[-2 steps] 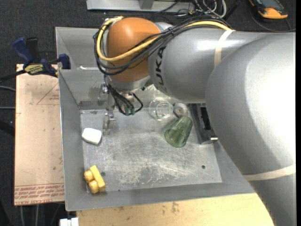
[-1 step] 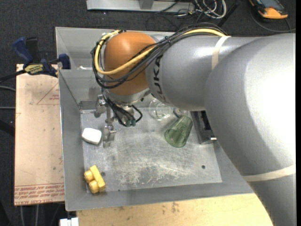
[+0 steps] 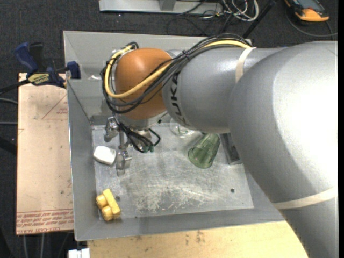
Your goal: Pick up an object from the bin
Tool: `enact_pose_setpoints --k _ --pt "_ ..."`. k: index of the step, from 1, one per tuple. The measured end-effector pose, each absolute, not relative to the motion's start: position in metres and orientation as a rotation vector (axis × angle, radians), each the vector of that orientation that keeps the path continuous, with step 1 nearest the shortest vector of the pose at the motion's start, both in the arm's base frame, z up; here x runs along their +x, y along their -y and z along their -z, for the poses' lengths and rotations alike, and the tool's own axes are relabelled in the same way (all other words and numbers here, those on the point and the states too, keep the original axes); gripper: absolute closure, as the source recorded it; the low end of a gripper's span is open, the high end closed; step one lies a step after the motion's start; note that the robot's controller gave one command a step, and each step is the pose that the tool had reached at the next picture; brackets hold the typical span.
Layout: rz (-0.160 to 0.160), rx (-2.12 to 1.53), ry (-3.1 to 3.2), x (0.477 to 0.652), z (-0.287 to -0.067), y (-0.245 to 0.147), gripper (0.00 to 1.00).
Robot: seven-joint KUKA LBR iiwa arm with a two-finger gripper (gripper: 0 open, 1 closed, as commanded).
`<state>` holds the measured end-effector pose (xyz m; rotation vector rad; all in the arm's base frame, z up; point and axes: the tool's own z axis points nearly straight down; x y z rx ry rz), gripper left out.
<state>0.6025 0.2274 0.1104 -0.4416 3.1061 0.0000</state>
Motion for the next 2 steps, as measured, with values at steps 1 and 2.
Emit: enact_pose_setpoints --k 1,2 --pt "-0.004 -0.709 -3.056 0.624 -0.087 -0.243 0.0" --pt "-0.005 -0.82 -3.031 0.647 -0.075 -0.246 1.0"
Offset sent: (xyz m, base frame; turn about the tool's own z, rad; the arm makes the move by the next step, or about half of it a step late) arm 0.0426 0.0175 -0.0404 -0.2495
